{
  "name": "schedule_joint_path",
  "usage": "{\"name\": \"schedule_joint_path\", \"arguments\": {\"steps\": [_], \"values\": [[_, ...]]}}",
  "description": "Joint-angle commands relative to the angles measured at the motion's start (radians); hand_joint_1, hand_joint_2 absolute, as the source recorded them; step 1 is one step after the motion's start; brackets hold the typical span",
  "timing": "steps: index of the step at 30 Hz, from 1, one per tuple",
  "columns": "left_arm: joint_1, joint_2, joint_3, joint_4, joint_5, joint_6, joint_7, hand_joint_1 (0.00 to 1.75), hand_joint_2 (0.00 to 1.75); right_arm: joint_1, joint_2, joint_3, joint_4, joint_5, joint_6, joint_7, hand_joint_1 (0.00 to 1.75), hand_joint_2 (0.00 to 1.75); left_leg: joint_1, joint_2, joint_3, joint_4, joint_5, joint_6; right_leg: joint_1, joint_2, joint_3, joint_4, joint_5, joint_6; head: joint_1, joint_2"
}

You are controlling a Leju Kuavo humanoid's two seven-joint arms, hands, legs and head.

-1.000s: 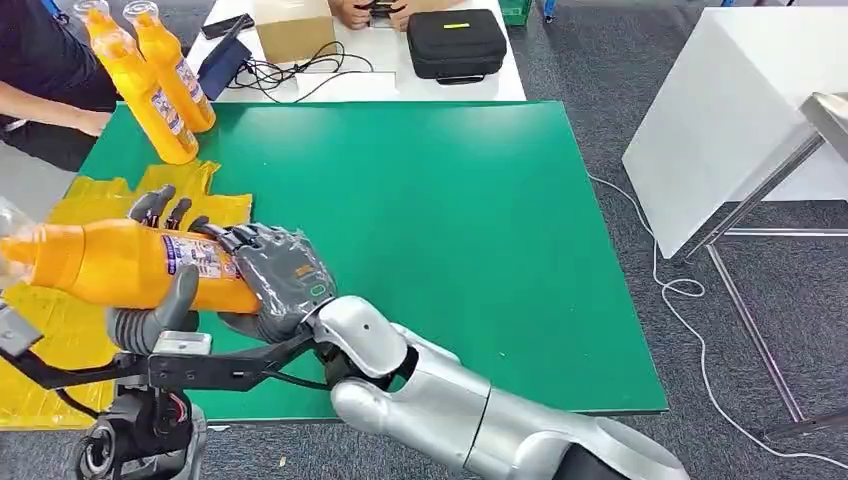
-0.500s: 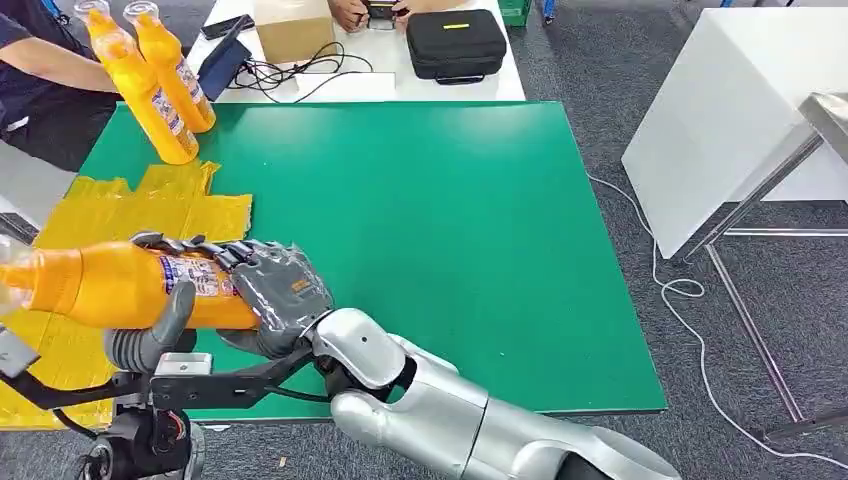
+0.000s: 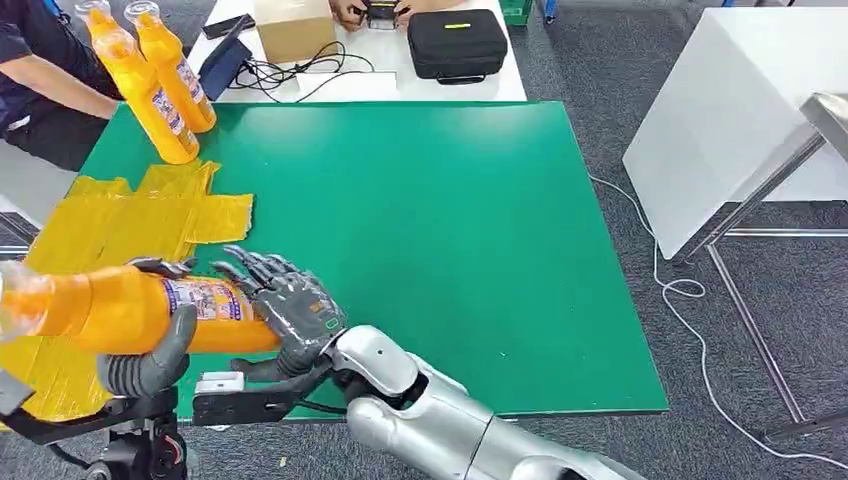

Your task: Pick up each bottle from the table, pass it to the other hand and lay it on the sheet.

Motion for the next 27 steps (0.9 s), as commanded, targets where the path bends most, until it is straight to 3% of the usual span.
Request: {"name": "schedule_joint_path", "arguments": {"steps": [1, 5, 7, 8, 9, 10, 11, 14, 17, 19, 21, 22, 24, 27], "values": [[-0.053, 0.041, 0.024, 0.17, 0.043, -0.088, -0.049, 1.75, 1.75, 0.245, -0.213, -0.526, -0.305, 0.172, 0.046, -0.005, 0.0, 0.0, 0.0, -0.008, 0.004, -0.001, 0.0, 0.001, 0.0, -0.007, 0.006, -0.002, -0.002, 0.0, 0.001, 0.0], [-0.093, 0.069, 0.001, 0.235, 0.031, -0.096, -0.07, 1.75, 1.75, 0.338, -0.27, -0.622, -0.42, 0.168, 0.021, 0.001, 0.0, 0.0, -0.001, -0.006, 0.004, -0.002, 0.0, 0.001, -0.001, -0.006, 0.006, -0.002, 0.0, 0.001, 0.0, 0.0], [-0.121, 0.071, 0.013, 0.256, -0.102, -0.017, -0.13, 1.75, 1.75, 0.404, -0.303, -0.685, -0.513, 0.129, 0.049, -0.024, 0.0, 0.0, -0.002, -0.011, 0.007, -0.003, 0.0, 0.001, -0.001, -0.011, 0.009, -0.002, -0.001, 0.002, 0.0, 0.0], [-0.142, 0.063, 0.029, 0.264, -0.235, 0.082, -0.163, 1.75, 1.75, 0.441, -0.315, -0.72, -0.566, 0.113, 0.059, -0.035, 0.0, 0.0, -0.001, -0.01, 0.004, -0.002, 0.001, 0.001, -0.001, -0.01, 0.006, -0.002, 0.0, 0.002, 0.0, 0.0], [-0.171, 0.046, 0.057, 0.269, -0.431, 0.276, -0.217, 1.75, 1.75, 0.482, -0.331, -0.759, -0.633, 0.126, 0.062, -0.049, 0.0, 0.0, -0.002, -0.015, 0.007, -0.003, 0.0, 0.001, -0.001, -0.015, 0.011, -0.001, -0.003, 0.002, 0.0, 0.0], [-0.212, 0.054, 0.059, 0.283, -0.599, 0.452, -0.268, 1.75, 1.75, 0.515, -0.347, -0.794, -0.702, 0.16, 0.062, -0.056, 0.0, 0.0, -0.001, -0.011, 0.003, -0.001, 0.001, 0.001, -0.001, -0.011, 0.006, -0.001, -0.001, 0.003, 0.0, 0.0], [-0.224, 0.063, 0.063, 0.28, -0.596, 0.451, -0.252, 1.75, 1.75, 0.524, -0.352, -0.801, -0.723, 0.158, 0.075, -0.054, 0.0, 0.0, -0.001, -0.015, 0.005, -0.001, 0.0, 0.002, -0.001, -0.016, 0.01, -0.001, -0.003, 0.003, 0.0, 0.0], [-0.226, 0.066, 0.065, 0.275, -0.595, 0.448, -0.244, 1.75, 1.75, 0.522, -0.346, -0.802, -0.727, 0.16, 0.082, -0.05, 0.0, 0.0, -0.002, -0.012, 0.011, 0.0, -0.004, 0.002, -0.001, -0.013, 0.014, 0.001, -0.006, 0.003, 0.0, 0.0], [-0.278, 0.086, 0.073, 0.332, -0.917, 0.755, -0.256, 1.75, 1.75, 0.545, -0.363, -0.823, -0.772, 0.144, 0.078, -0.072, 0.0, 0.0, -0.002, -0.007, 0.006, -0.001, -0.002, 0.001, -0.001, -0.008, 0.009, 0.0, -0.002, 0.003, 0.001, 0.0], [-0.325, 0.133, 0.063, 0.391, -0.958, 0.725, -0.181, 1.75, 1.75, 0.612, -0.391, -0.852, -0.853, 0.138, 0.073, -0.091, 0.0, 0.0, -0.002, -0.009, 0.01, -0.001, -0.003, 0.001, -0.002, -0.01, 0.014, 0.001, -0.004, 0.002, 0.0, 0.0], [-0.339, 0.144, 0.066, 0.409, -0.928, 0.698, -0.178, 1.75, 1.75, 0.646, -0.394, -0.867, -0.886, 0.169, 0.062, -0.1, 0.0, 0.0, -0.002, -0.011, 0.004, -0.002, 0.0, 0.001, -0.002, -0.012, 0.007, 0.0, -0.001, 0.002, 0.0, 0.0], [-0.337, 0.149, 0.07, 0.406, -0.925, 0.694, -0.181, 1.75, 1.75, 0.667, -0.388, -0.874, -0.903, 0.198, 0.05, -0.103, 0.0, 0.0, -0.002, -0.013, 0.01, -0.002, -0.002, 0.001, -0.001, -0.015, 0.013, 0.0, -0.004, 0.002, 0.0, 0.0], [-0.314, 0.17, 0.075, 0.383, -1.033, 0.738, -0.169, 1.75, 1.75, 0.75, -0.392, -0.878, -0.946, 0.273, 0.055, -0.093, 0.0, 0.0, -0.002, -0.01, 0.008, -0.002, -0.001, 0.001, -0.001, -0.011, 0.01, 0.0, -0.003, 0.002, 0.0, 0.0], [-0.301, 0.203, 0.073, 0.387, -1.106, 0.741, -0.141, 1.75, 1.75, 0.788, -0.424, -0.87, -0.943, 0.261, 0.032, -0.119, 0.0, 0.0, -0.001, -0.004, 0.007, -0.001, -0.003, 0.001, -0.001, -0.004, 0.009, -0.001, -0.002, 0.002, 0.0, 0.0]]}}
